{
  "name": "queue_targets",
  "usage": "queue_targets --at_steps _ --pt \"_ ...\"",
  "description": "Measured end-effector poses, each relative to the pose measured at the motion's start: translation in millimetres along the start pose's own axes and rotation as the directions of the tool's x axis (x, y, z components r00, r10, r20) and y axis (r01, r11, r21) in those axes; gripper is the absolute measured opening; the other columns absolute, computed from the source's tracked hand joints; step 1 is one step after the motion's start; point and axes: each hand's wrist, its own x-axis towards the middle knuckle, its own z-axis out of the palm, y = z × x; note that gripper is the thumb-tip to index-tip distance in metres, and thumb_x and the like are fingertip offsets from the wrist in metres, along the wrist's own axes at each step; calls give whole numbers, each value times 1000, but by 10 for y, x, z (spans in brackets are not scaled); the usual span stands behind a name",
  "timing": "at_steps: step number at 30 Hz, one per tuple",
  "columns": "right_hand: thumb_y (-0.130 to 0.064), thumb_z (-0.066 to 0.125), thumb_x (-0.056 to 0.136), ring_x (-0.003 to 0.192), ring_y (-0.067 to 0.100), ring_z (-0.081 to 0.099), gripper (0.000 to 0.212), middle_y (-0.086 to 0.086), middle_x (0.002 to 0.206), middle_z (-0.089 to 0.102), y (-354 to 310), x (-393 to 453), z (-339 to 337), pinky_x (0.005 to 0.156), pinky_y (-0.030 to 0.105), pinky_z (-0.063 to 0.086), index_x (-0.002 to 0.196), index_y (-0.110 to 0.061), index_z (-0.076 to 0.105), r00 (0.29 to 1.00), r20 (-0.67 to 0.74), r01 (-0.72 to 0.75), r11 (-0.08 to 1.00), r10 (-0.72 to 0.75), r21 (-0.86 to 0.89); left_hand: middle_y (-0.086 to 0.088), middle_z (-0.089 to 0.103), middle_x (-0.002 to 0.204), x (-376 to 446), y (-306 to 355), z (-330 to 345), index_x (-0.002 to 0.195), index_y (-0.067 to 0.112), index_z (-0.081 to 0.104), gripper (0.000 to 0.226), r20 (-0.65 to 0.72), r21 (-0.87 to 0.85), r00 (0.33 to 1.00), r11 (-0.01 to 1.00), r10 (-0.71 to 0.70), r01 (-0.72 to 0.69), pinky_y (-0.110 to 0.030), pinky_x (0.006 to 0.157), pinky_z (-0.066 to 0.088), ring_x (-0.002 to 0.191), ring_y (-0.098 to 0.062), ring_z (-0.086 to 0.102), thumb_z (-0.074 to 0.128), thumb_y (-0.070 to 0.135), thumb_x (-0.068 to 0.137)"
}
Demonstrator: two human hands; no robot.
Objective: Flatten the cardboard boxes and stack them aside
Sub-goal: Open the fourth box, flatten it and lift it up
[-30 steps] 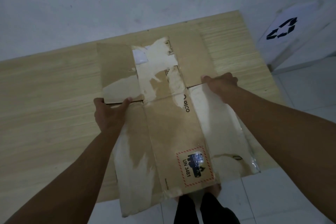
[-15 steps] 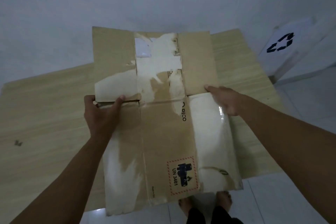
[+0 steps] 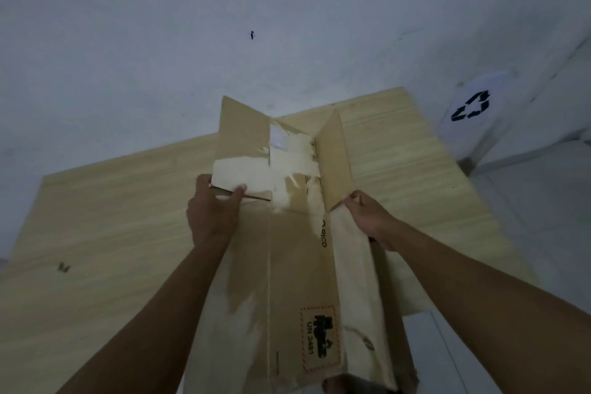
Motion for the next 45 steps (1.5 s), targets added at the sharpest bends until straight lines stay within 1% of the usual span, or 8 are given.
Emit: queue_targets --at_steps 7,11,19,25,30,36,41,45 --pt "-38 47 103 105 33 63 37 14 114 70 -49 -209 -307 74 29 38 111 -8 67 870 -463 169 985 -168 -40 -5 70 106 -99 498 -206 111 14 55 49 -68 -152 994 984 88 -98 -24 75 40 99 -24 64 78 41 77" --pt "-31 50 103 105 29 64 30 10 110 72 -173 -380 -851 78 27 41 111 -9 69 805 -515 339 941 -296 -12 -9 69 98 -187 982 -312 113 14 49 49 -131 -44 972 978 196 -203 -33 71 42 92 -34 64 73 43 82" --pt "-33 50 104 102 20 61 16 -6 100 66 -520 -725 -1497 87 30 44 104 -23 62 802 -546 483 803 -244 350 -10 70 105 -507 2062 -982 115 9 50 54 -342 -16 833 883 436 -469 -33 70 47 91 -33 67 75 42 81" --pt "-67 46 93 130 30 50 71 8 147 49 -1156 -831 -1760 104 44 43 144 -17 45 865 -457 441 744 -205 502 9 61 99 -709 2719 -1737 114 9 51 59 -472 -35 717 801 514 -598 -16 65 44 83 -9 61 82 40 75" --pt "-101 46 55 131 20 51 109 -5 145 53 -1666 -1023 -2214 114 51 36 142 -36 51 892 -184 428 643 -412 636 8 60 104 -909 3102 -2270 110 21 51 51 -580 -37 613 734 537 -678 -15 70 51 89 -7 61 83 37 74" --pt "-90 43 76 118 25 66 90 6 128 69 -1995 -1297 -2655 108 52 43 140 -29 56 809 104 376 645 -579 666 5 58 109 -1173 3385 -2476 103 33 45 44 -645 -13 546 707 535 -707 -2 70 48 93 -8 61 81 36 77" --pt "-92 47 69 114 22 64 90 1 118 73 -2063 -1288 -2806 105 50 42 135 -31 59 829 125 379 712 -545 591 4 58 107 -1267 3506 -2436 114 7 51 53 -675 -14 538 720 505 -694 -1 70 46 89 0 58 81 32 78" --pt "-87 40 80 118 29 65 84 8 124 71 -2067 -1196 -2847 106 53 42 132 -25 64 757 222 337 658 -615 674 4 60 105 -1243 3551 -2388 110 15 49 49 -692 -35 544 731 475 -682 -2 69 46 87 5 58 81 32 78"
